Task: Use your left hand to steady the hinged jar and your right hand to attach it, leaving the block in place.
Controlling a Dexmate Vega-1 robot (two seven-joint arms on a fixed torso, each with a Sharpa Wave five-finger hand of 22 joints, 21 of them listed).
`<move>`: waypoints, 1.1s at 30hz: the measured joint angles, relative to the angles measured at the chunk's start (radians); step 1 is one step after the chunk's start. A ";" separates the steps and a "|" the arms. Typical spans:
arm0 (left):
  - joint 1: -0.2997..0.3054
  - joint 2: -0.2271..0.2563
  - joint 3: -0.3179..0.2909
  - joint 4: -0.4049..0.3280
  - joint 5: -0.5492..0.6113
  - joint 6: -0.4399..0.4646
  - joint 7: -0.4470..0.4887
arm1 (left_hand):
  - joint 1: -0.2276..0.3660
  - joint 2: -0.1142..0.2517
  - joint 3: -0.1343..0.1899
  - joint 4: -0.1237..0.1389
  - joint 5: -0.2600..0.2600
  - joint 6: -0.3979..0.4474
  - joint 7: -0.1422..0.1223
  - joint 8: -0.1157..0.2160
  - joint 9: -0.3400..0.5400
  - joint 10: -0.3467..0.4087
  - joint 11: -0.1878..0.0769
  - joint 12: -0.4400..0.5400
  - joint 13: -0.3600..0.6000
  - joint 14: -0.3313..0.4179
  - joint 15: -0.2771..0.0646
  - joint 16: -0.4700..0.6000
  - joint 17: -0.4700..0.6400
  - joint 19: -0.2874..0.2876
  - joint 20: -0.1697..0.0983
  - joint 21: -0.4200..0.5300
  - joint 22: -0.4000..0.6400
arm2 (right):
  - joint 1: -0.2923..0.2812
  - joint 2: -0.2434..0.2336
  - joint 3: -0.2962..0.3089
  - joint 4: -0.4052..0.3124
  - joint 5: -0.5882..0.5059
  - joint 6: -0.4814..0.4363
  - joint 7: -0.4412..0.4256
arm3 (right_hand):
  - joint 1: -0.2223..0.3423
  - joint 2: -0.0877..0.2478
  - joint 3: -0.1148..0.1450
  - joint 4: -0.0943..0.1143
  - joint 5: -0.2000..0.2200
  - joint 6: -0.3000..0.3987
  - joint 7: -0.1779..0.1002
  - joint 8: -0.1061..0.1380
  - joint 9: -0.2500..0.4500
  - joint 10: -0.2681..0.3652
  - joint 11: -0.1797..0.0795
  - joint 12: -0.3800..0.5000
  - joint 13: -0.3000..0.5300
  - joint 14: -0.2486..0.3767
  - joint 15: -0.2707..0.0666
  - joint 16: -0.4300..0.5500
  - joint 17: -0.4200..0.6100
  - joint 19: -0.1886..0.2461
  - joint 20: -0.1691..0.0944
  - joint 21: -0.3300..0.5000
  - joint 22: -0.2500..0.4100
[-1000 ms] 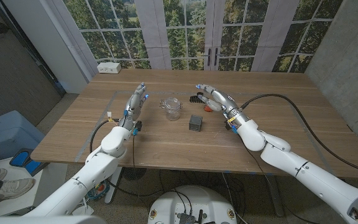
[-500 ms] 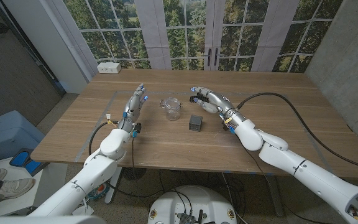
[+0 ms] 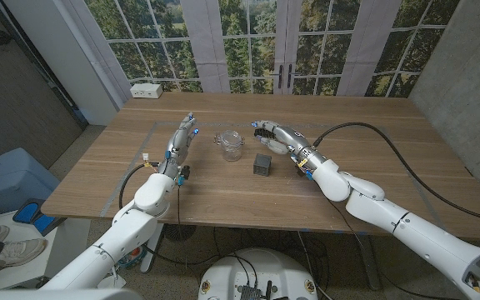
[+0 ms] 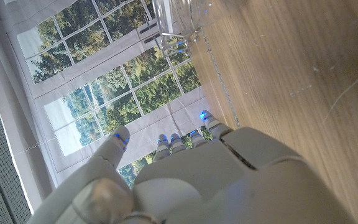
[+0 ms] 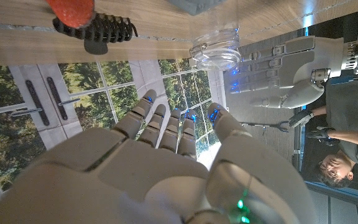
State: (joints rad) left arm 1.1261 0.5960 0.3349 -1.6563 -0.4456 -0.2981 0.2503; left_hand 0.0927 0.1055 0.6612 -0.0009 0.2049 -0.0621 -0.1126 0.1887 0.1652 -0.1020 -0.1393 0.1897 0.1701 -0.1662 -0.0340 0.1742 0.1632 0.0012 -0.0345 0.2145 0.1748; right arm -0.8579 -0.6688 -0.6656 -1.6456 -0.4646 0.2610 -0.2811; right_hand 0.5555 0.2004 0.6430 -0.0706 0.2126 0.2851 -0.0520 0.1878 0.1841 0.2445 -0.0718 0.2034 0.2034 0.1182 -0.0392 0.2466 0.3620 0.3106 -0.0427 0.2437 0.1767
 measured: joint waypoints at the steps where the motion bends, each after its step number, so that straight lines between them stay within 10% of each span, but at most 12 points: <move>1: 0.001 0.001 0.000 -0.002 0.001 0.001 0.000 | 0.000 0.000 0.001 -0.001 0.000 0.000 0.000 0.000 0.000 0.000 0.000 0.000 0.000 0.000 0.000 0.000 0.000 0.000 0.000 0.000 0.000 | 0.001 0.000 -0.001 0.000 -0.002 -0.002 0.002 | 0.000 0.000 0.000 0.000 0.000 0.000 0.000 0.000 0.000 0.000 0.000 0.000 0.000 0.000 0.000 0.000 0.000 0.000 0.000 0.000 0.000; 33: 0.032 0.010 -0.006 -0.014 0.011 -0.002 0.004 | 0.013 0.008 -0.003 -0.013 0.000 0.004 0.004 -0.004 0.000 0.004 0.004 0.000 0.000 0.004 0.004 0.000 0.000 0.003 0.004 0.000 0.000 | 0.052 0.027 -0.069 0.009 -0.067 -0.033 0.058 | 0.013 -0.003 -0.004 -0.004 0.006 -0.007 -0.007 0.000 0.000 -0.005 -0.005 0.001 0.000 -0.018 0.000 0.000 -0.005 -0.010 0.003 -0.004 0.002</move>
State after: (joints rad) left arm 1.1578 0.6061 0.3290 -1.6702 -0.4351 -0.2998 0.2539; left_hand 0.1060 0.1135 0.6580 -0.0144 0.2049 -0.0586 -0.1089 0.1847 0.1652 -0.0984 -0.1356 0.1897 0.1701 -0.1625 -0.0303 0.1742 0.1633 0.0043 -0.0305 0.2145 0.1748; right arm -0.8057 -0.6419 -0.7350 -1.6361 -0.5319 0.2278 -0.2230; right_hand 0.5688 0.1976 0.6390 -0.0745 0.2185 0.2781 -0.0591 0.1878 0.1838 0.2391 -0.0771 0.2039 0.2032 0.0998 -0.0394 0.2466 0.3571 0.3003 -0.0402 0.2395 0.1790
